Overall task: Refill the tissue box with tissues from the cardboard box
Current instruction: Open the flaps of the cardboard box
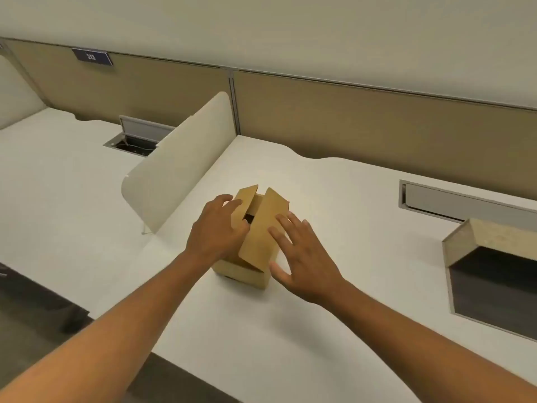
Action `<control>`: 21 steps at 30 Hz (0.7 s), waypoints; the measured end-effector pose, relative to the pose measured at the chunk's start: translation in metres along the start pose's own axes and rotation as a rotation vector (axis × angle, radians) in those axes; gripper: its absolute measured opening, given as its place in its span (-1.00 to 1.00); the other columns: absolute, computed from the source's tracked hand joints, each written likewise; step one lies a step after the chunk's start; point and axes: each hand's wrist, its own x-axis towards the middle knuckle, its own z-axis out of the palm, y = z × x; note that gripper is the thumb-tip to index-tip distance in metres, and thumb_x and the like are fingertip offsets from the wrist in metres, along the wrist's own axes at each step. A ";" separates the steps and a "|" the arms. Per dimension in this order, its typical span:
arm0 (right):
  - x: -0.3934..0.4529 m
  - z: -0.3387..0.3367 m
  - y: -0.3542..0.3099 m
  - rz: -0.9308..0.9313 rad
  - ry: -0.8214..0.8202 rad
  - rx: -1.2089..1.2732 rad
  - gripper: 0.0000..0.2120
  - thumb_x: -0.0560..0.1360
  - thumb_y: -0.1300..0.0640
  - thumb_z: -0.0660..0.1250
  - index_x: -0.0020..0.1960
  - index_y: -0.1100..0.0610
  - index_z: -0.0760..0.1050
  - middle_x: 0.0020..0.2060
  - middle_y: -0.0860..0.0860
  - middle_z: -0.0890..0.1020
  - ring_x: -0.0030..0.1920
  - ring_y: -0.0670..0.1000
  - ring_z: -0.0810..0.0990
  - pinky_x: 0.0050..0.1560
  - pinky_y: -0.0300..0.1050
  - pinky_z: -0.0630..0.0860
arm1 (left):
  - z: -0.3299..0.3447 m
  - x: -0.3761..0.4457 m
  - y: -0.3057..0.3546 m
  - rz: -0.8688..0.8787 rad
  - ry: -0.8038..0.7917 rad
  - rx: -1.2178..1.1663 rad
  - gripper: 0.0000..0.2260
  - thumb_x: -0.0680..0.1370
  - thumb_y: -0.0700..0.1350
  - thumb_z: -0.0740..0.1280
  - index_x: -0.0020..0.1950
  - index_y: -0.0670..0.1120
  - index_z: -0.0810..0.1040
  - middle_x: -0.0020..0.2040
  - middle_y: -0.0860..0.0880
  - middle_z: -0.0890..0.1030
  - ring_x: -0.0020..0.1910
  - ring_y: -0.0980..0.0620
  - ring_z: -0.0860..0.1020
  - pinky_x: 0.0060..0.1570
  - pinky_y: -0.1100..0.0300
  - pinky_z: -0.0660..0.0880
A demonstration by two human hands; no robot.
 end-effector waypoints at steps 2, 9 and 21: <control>0.014 0.007 -0.016 -0.033 -0.026 0.002 -0.39 0.63 -0.19 0.19 0.59 0.10 0.36 0.65 0.10 0.29 0.69 0.18 0.17 0.67 0.21 0.14 | -0.004 0.005 -0.014 0.013 -0.085 -0.041 -0.48 0.61 0.12 0.39 0.57 0.07 0.47 0.63 0.05 0.38 0.58 -0.05 0.37 0.38 -0.15 0.47; 0.052 0.014 -0.034 -0.084 -0.091 0.034 -0.51 0.67 -0.14 0.22 0.51 0.08 0.42 0.59 0.01 0.37 0.67 0.12 0.17 0.62 0.18 0.16 | -0.004 0.019 -0.038 0.087 -0.194 -0.108 -0.45 0.54 0.06 0.46 0.55 0.06 0.52 0.60 0.05 0.42 0.43 -0.08 0.54 0.33 -0.02 0.51; 0.021 -0.004 0.014 0.144 0.214 0.068 -0.81 0.64 0.10 0.33 -0.06 0.17 0.64 -0.01 0.03 0.66 0.06 0.06 0.57 0.33 0.09 0.53 | -0.028 0.031 -0.099 0.155 0.049 0.048 -0.67 0.67 -0.24 0.30 0.43 -0.08 0.60 0.38 -0.05 0.62 0.08 -0.15 0.68 -0.06 -0.08 0.61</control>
